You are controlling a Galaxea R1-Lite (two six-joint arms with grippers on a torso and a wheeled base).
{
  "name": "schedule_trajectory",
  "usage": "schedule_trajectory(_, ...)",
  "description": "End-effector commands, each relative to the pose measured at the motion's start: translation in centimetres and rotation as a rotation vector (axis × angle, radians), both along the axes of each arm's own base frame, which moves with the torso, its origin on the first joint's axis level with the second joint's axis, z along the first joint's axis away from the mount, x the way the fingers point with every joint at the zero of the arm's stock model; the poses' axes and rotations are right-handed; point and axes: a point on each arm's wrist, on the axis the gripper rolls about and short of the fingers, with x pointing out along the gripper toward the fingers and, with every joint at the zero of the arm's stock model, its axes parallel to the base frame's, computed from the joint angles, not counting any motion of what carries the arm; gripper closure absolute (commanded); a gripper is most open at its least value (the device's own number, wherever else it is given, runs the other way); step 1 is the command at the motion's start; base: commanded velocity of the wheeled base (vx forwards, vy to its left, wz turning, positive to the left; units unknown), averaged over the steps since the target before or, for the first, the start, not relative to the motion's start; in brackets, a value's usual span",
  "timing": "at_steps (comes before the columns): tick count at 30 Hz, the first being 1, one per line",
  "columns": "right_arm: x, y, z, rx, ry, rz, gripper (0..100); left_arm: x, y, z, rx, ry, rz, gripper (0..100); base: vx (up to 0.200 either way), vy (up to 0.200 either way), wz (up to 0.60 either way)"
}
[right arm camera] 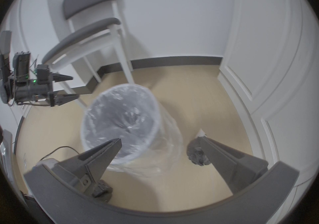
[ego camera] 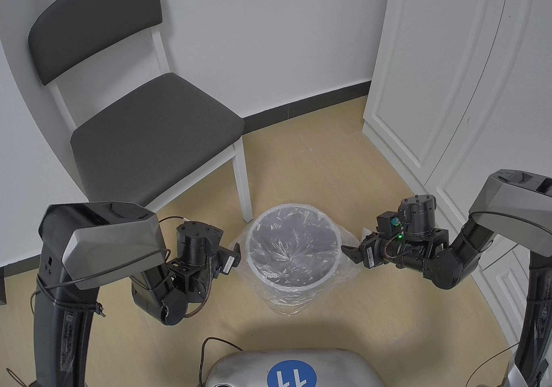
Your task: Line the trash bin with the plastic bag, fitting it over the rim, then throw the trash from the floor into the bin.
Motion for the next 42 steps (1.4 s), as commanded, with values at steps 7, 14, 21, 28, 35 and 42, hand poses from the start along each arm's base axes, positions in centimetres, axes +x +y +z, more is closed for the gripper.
schedule_trajectory(7, -2.6, 5.3, 2.5, 0.094, -0.029, 0.070, 0, -6.2, 1.1, 3.8, -0.057, -0.115, -0.053, 0, 0.000, 0.000, 0.00)
schedule_trajectory(14, 0.8, 8.4, 2.8, -0.026, 0.080, 0.010, 0, -9.1, 1.9, 7.4, -0.122, -0.149, -0.072, 0, 0.000, 0.000, 0.00)
schedule_trajectory(21, 3.6, 12.0, 2.6, -0.116, 0.182, 0.017, 0, -13.4, 2.6, 10.2, -0.226, -0.159, -0.114, 0, 0.000, 0.000, 0.00)
schedule_trajectory(28, 3.8, 12.9, -0.2, -0.214, 0.258, 0.063, 0, -16.7, 2.0, 14.5, -0.317, -0.286, -0.222, 0, 0.000, 0.000, 0.00)
schedule_trajectory(35, 5.0, 13.1, -3.4, -0.254, 0.282, 0.071, 0, -18.9, 2.2, 15.3, -0.335, -0.298, -0.278, 0, 0.000, 0.000, 0.00)
schedule_trajectory(42, 6.1, 13.3, -5.2, -0.253, 0.283, 0.060, 0, -19.4, 2.7, 16.2, -0.355, -0.329, -0.278, 0, 0.000, 0.000, 0.00)
